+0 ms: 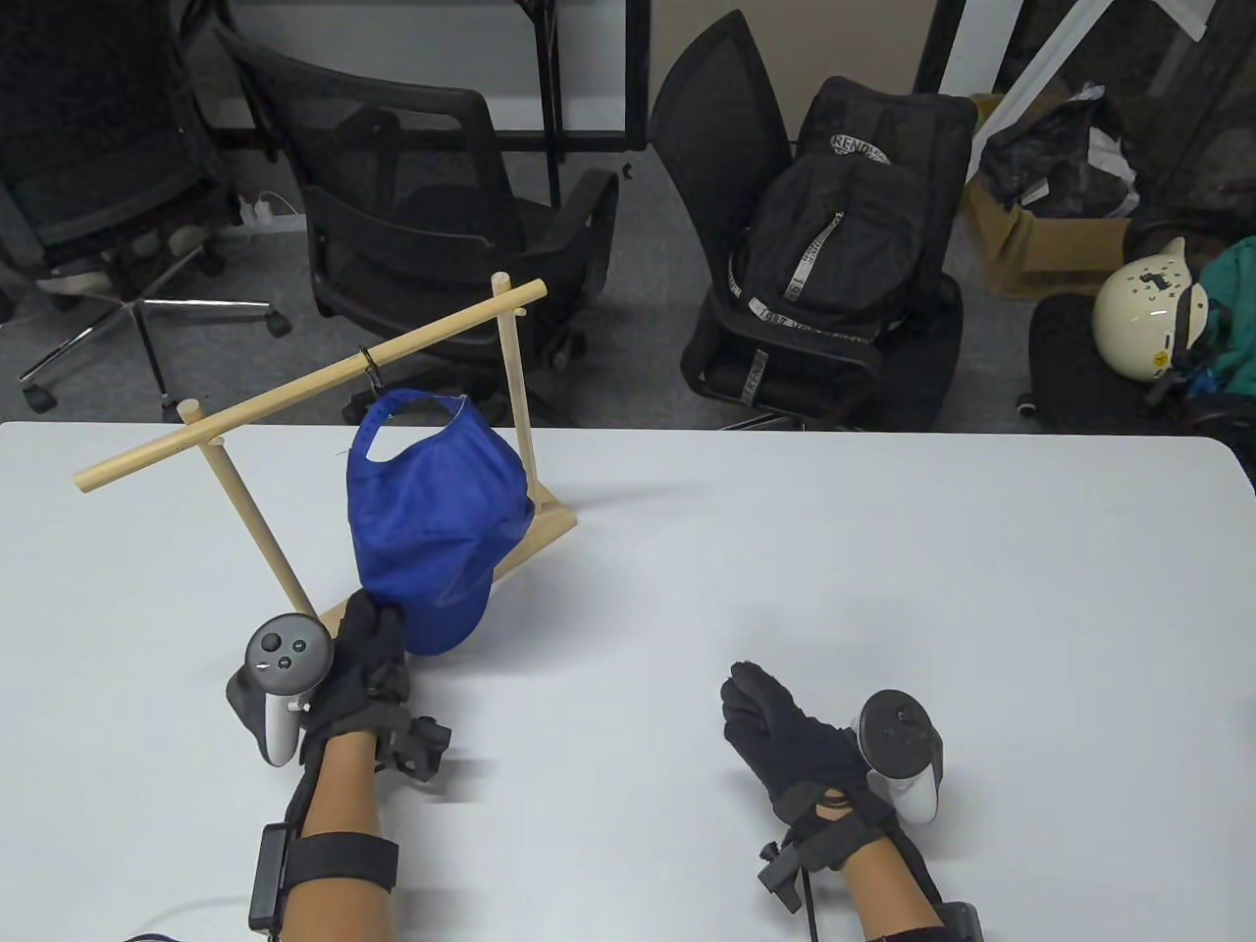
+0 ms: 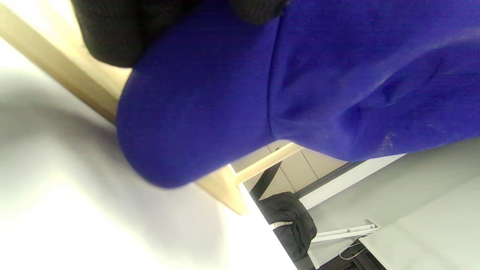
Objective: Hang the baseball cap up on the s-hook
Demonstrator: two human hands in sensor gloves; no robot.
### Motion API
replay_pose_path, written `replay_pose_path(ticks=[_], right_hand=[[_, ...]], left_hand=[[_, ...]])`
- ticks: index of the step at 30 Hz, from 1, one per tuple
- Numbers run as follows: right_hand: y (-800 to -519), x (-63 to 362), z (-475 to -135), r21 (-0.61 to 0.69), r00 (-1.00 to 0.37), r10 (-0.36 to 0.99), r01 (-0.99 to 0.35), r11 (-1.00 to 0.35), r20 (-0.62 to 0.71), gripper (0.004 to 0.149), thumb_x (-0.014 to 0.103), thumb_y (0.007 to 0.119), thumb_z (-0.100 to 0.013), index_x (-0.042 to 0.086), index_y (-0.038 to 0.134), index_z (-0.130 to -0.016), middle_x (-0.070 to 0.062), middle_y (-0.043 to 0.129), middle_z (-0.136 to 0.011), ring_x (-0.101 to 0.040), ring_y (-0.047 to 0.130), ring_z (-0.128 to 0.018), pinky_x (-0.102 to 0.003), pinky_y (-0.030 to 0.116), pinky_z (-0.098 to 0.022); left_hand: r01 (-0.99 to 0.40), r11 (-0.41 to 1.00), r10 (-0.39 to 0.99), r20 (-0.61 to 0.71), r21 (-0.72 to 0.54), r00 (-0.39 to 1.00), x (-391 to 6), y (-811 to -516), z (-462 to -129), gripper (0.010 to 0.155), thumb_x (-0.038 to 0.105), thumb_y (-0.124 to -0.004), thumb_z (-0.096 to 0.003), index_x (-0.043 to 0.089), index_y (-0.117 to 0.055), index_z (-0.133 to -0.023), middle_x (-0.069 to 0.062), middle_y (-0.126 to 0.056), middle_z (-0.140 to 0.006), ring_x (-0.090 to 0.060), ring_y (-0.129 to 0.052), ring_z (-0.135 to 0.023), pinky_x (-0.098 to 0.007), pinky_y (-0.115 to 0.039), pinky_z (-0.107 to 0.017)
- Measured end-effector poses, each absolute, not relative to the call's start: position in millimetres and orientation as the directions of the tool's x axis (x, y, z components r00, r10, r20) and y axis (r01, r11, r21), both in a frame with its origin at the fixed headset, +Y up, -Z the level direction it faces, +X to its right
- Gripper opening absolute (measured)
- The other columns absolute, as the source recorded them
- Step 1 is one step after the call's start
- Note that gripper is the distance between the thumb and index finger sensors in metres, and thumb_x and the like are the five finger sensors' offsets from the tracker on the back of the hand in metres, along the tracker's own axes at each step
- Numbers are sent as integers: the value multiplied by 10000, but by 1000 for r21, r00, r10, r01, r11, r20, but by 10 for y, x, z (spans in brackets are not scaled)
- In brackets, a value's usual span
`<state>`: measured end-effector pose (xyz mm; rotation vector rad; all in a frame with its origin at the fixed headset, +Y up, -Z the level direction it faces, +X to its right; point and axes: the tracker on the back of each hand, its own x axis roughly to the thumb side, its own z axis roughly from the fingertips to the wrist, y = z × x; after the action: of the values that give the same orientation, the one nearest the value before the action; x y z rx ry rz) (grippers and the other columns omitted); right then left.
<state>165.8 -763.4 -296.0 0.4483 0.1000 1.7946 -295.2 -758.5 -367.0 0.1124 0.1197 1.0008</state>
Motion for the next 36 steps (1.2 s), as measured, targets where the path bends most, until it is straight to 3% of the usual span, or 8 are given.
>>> replay_pose_path(ticks=[8,14,26,36], right_hand=[[-7624,1661,-2962,304,-228,941,-905,-299,249,730,272,726,-547,-180,412,-1026,-512,511,-977,-706,633,-831,-772,586,-533],[-7614,1665,-2968,300,-235,937,-903,-309,259,733,278,726,-548,-181,412,-1026,-513,507,-978,-709,627,-833,-774,581,-535],[-7550,1714,-2947,271,-259,921,-901,-339,289,737,284,723,-550,-182,410,-1027,-515,499,-981,-711,618,-838,-779,569,-537],[-7409,1740,-2882,219,-344,874,-875,-431,343,762,306,728,-550,-176,390,-1034,-517,434,-1004,-725,534,-874,-797,509,-551]], left_hand=[[-778,627,777,-108,40,621,-2903,-7614,-3636,618,314,-627,-636,0,-550,-1163,-359,-647,-1183,-625,-696,-1031,-681,-684,-660],[-748,658,732,-158,-91,663,-2898,-7578,-3577,832,462,-671,-633,-70,-386,-1206,-411,-508,-1224,-682,-616,-1044,-783,-723,-565],[-735,676,728,-115,-49,676,-2895,-7102,-3410,988,444,-740,-621,-159,-180,-1169,-477,-336,-1213,-717,-504,-1052,-819,-671,-561],[-731,681,728,78,34,682,-2878,-6603,-3111,964,415,-753,-625,-126,-183,-1183,-453,-274,-1225,-727,-432,-1065,-849,-624,-563]])
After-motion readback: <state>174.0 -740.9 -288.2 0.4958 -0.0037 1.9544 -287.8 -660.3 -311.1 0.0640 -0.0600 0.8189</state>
